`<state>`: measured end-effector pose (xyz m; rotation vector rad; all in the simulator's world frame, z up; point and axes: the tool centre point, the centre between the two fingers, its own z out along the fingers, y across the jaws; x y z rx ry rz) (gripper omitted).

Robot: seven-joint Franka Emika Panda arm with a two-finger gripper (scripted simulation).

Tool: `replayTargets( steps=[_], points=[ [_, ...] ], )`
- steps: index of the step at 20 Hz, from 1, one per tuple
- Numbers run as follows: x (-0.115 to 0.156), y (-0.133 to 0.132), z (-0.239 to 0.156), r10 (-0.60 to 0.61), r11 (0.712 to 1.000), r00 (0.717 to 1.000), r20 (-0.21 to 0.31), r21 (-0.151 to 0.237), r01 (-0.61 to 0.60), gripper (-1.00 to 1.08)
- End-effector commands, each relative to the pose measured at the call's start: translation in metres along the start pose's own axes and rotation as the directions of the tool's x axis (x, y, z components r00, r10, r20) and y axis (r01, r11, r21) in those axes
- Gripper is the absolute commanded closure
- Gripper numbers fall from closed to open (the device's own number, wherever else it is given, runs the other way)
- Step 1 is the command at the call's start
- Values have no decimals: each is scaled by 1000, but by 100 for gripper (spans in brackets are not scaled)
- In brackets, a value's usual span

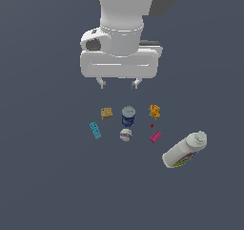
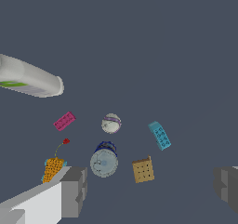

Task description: Pick up a designated object from a clutter of objects.

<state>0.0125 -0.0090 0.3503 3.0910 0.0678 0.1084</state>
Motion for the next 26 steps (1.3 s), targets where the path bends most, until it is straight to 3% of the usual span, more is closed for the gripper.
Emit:
replayTargets(
  steps=[1,12,26],
  points=[
    [0,0,0,1,1000,1000,0,0,-1,-92],
    [-8,-10,41,-69,998,998,10,10,69,-92],
    [-63,-44,166,-289,956,957,36,51,287,-92]
  ],
)
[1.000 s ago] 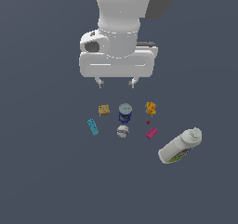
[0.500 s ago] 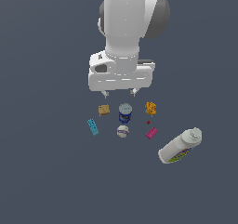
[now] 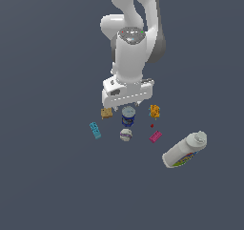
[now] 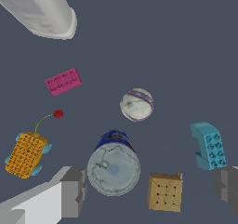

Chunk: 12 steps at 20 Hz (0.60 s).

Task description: Pick up a designated object from a clutter of objects.

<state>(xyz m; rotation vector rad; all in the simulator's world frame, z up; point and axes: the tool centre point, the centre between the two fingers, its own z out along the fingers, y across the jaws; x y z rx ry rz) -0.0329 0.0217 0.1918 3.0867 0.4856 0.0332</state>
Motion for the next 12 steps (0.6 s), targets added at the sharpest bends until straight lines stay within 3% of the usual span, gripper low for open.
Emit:
replayTargets(
  steps=[1,12],
  points=[
    [-10,-8,20,-38,999,999,4,6,38,-92],
    [-38,-25,64,-126,992,992,15,21,126,-92]
  ],
)
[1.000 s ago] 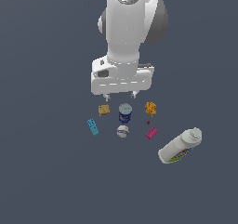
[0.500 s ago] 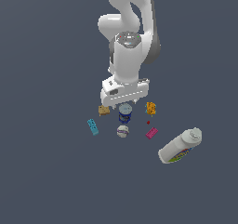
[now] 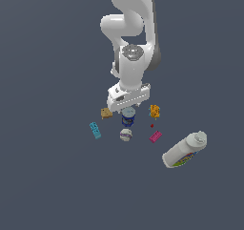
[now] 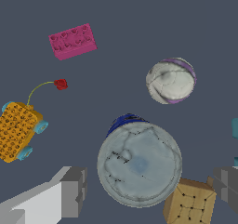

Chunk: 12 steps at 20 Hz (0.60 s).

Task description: Pick up a designated object from a clutter of objects.

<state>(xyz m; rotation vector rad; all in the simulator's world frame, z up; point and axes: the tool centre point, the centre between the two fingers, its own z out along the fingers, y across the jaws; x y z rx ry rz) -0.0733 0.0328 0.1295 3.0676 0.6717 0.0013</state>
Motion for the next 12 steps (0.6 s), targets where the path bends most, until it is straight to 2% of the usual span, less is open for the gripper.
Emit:
replayTargets(
  steps=[1,12],
  points=[
    [-3,-2,4,-10,1000,1000,0,1,10,-92],
    [-4,-2,21,-9,1000,1000,1,2,9,-92]
  ],
)
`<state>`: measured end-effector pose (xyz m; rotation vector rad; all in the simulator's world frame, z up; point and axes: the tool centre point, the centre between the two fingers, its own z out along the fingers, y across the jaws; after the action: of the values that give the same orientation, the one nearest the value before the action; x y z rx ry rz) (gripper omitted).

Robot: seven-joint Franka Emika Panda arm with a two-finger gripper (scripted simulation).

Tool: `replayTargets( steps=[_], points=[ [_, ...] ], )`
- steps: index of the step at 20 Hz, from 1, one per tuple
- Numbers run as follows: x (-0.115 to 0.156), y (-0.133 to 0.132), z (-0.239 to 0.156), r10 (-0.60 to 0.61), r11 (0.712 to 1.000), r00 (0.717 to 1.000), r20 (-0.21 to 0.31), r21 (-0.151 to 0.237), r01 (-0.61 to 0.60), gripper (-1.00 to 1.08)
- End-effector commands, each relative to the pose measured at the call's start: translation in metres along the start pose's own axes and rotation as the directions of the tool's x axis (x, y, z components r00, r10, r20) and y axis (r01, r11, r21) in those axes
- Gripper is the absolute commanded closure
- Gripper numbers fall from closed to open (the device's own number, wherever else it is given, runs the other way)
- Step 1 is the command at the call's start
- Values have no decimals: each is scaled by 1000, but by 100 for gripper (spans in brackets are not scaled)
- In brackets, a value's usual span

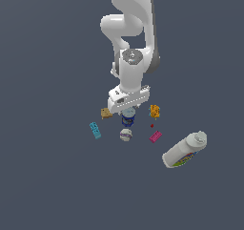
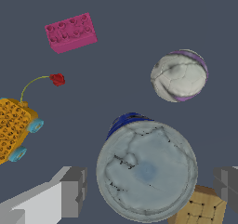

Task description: Pick up a designated object from a clutter of objects.

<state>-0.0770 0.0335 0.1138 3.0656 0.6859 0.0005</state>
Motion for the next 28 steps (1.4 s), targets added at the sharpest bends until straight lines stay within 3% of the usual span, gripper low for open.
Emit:
replayTargets(
  steps=[1,12,13,28],
  points=[
    [-1,0,10,-1,1000,1000,0,0,1,-92],
    [-1,-1,40,-2,1000,1000,0,1,2,-92],
    [-1,-1,40,-2,1000,1000,0,1,2,108],
    [-3,1,33,-2,1000,1000,0,0,2,108]
  ],
)
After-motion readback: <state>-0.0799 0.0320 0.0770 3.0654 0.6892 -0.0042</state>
